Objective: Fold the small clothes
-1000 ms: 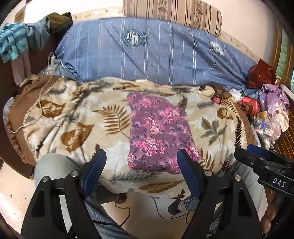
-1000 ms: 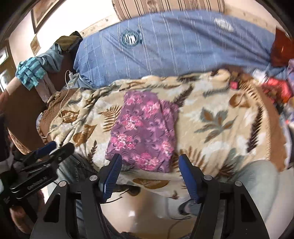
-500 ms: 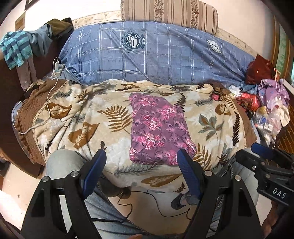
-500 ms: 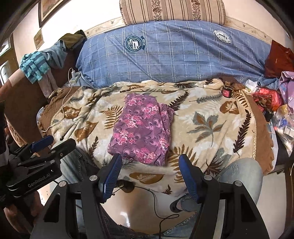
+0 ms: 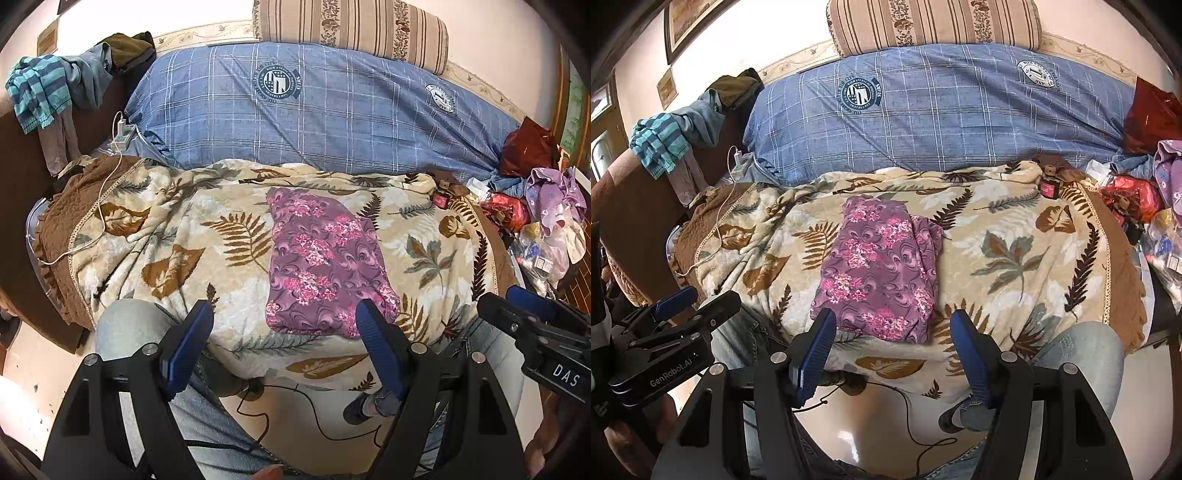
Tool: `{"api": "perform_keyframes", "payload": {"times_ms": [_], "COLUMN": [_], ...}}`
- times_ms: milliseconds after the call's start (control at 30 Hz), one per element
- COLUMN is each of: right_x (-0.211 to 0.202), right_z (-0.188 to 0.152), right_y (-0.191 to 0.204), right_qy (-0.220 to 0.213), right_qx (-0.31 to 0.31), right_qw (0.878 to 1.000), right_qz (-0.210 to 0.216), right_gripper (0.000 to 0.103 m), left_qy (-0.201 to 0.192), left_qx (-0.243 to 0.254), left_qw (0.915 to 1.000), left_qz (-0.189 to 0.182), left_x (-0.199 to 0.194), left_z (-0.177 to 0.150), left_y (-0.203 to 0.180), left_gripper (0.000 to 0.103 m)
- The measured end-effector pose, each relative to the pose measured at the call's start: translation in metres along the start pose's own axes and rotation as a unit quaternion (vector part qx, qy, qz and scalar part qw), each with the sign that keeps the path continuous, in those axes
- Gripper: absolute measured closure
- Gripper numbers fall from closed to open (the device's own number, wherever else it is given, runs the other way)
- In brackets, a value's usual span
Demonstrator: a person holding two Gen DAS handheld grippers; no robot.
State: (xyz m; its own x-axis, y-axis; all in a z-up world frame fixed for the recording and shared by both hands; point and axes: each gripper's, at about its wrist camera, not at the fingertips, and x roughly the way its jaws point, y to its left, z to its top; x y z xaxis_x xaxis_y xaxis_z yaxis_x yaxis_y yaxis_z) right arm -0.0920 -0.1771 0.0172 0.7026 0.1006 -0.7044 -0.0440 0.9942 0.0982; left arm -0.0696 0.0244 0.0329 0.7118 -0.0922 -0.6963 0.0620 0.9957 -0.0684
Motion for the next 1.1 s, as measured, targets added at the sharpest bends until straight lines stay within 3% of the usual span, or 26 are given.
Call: {"api": "perform_keyframes", "payload": {"times_ms": [1100], "right_x": [0.015], "right_z": [0.002], "right_y": [-0.01], "right_qy": [0.014], "right_qx": [0.013], "right_qw": [1.0], "right_qz": [-0.007], "right_gripper": [0.037], "left_qy": [0.024], "left_qx": [0.02], "left_qw": [0.9995], "left_qz": [-0.003], "left_x": [0.02], "left_z": [0.007], "left_y": [-0.003], "left_gripper": [0.023]}}
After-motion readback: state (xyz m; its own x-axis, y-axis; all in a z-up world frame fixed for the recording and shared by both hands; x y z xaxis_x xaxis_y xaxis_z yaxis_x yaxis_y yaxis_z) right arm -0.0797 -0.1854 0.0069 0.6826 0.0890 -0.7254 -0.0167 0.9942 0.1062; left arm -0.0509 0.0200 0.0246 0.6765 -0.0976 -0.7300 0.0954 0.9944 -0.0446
